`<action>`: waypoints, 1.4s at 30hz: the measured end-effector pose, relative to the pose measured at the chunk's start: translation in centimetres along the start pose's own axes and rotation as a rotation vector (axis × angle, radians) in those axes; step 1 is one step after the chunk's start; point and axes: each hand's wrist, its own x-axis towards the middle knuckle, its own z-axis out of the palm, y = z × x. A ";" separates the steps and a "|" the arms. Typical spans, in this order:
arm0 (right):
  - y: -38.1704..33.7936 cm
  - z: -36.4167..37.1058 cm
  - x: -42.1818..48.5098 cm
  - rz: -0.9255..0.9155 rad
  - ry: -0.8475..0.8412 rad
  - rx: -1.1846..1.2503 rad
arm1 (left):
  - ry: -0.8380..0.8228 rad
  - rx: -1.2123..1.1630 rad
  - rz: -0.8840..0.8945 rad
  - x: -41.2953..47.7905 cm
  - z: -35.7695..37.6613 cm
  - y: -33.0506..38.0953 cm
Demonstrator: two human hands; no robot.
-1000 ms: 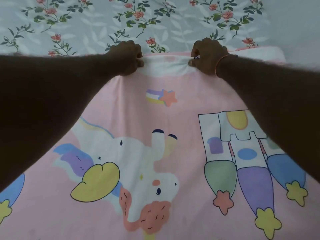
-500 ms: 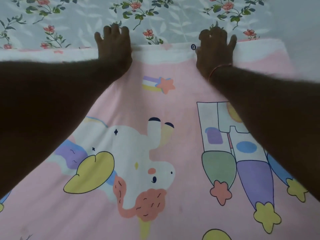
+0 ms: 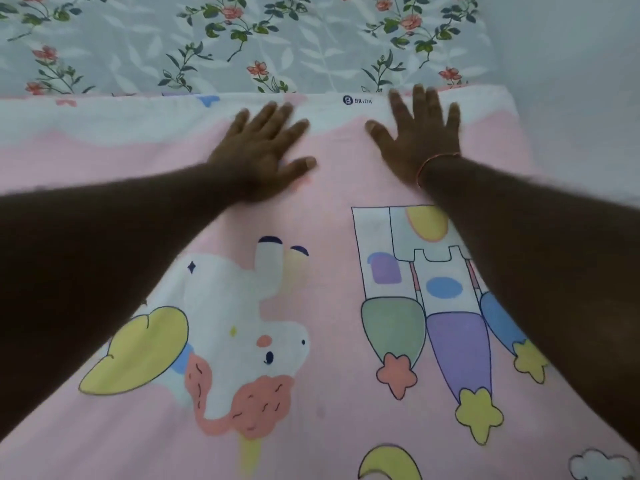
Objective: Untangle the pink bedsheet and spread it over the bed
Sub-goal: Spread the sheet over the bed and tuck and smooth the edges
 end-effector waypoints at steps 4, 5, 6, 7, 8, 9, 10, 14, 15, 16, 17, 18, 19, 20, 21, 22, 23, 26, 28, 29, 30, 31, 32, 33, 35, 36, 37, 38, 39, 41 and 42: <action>-2.2 0.3 -3.2 0.074 -0.033 0.062 | -0.008 -0.058 -0.158 -2.4 -0.2 1.8; -3.1 0.6 -4.7 0.042 -0.030 0.073 | 0.001 -0.081 -0.162 -3.8 0.0 2.9; -4.0 0.8 -6.4 -0.010 -0.022 0.079 | 0.008 -0.088 -0.145 -5.7 0.5 4.1; -5.2 1.1 -8.1 -0.074 -0.008 0.080 | 0.013 -0.087 -0.121 -7.8 0.8 4.9; -6.2 1.3 -9.7 -0.137 0.004 0.080 | 0.023 -0.078 -0.100 -9.9 1.2 5.6; -7.5 1.5 -11.0 -0.198 0.012 0.079 | 0.027 -0.070 -0.094 -11.7 1.4 5.6; -8.7 1.6 -12.0 -0.251 0.008 0.072 | 0.027 -0.067 -0.092 -13.1 1.5 5.2; -13.9 1.4 -12.0 -0.390 -0.010 0.065 | -0.016 -0.027 -0.034 -14.7 0.7 -0.4; -15.1 1.4 -11.4 -0.389 -0.010 0.073 | -0.021 -0.013 -0.009 -14.7 0.5 -2.1; -16.4 1.3 -10.7 -0.374 -0.016 0.085 | -0.023 -0.004 0.006 -14.5 0.4 -3.6; -17.8 1.3 -10.0 -0.353 -0.024 0.096 | -0.021 -0.002 0.018 -14.3 0.2 -5.2; -19.6 1.5 -9.3 -0.335 -0.025 0.098 | -0.022 0.000 0.013 -14.3 0.2 -7.1; -20.3 1.3 -8.9 -0.317 -0.025 0.092 | -0.017 0.004 0.004 -13.9 0.1 -8.1; -21.6 1.3 -8.7 -0.313 -0.027 0.091 | -0.007 0.006 -0.034 -13.9 0.1 -9.5; -22.9 1.3 -8.5 -0.319 -0.036 0.097 | 0.015 0.008 -0.093 -13.9 0.1 -10.9; -24.0 1.3 -8.5 -0.341 -0.045 0.105 | 0.037 0.004 -0.175 -14.0 0.1 -12.2; -25.0 1.3 -8.6 -0.378 -0.054 0.109 | 0.048 -0.013 -0.273 -14.1 0.2 -13.4; -25.5 1.2 -8.3 -0.487 -0.077 0.125 | 0.082 -0.075 -0.440 -13.8 0.0 -14.8; -24.9 1.3 -7.6 -0.428 -0.045 0.146 | 0.118 -0.039 -0.364 -13.7 -0.1 -15.2; -24.7 1.4 -7.3 -0.368 -0.023 0.153 | 0.131 -0.034 -0.328 -13.6 -0.3 -15.7; -24.7 1.5 -7.2 -0.320 -0.013 0.155 | 0.147 -0.036 -0.323 -13.5 -0.5 -16.3; -25.0 1.6 -7.1 -0.298 -0.010 0.150 | 0.172 -0.038 -0.351 -13.4 -0.8 -17.0; -25.3 1.6 -7.1 -0.295 -0.010 0.144 | 0.195 -0.035 -0.387 -13.2 -1.2 -17.5; -25.8 1.6 -7.0 -0.304 -0.003 0.145 | 0.211 -0.024 -0.410 -12.9 -1.6 -18.2; -26.4 1.1 -6.0 -0.315 0.073 0.176 | 0.206 0.018 -0.393 -12.2 -2.4 -19.2; -26.7 0.6 -5.0 -0.308 0.139 0.187 | 0.197 0.034 -0.375 -11.8 -2.8 -19.9; -26.7 0.2 -4.0 -0.297 0.190 0.185 | 0.186 0.042 -0.359 -11.4 -3.1 -20.3; -26.7 -0.3 -2.8 -0.295 0.207 0.165 | 0.172 0.045 -0.354 -11.0 -3.4 -20.7; -26.8 -0.7 -1.7 -0.307 0.198 0.132 | 0.162 0.045 -0.356 -10.7 -3.6 -21.1; -27.1 -1.4 0.1 -0.329 0.154 0.073 | 0.151 0.040 -0.381 -10.4 -4.0 -22.0; -27.2 -1.6 0.7 -0.331 0.141 0.059 | 0.143 0.034 -0.398 -10.3 -4.1 -22.3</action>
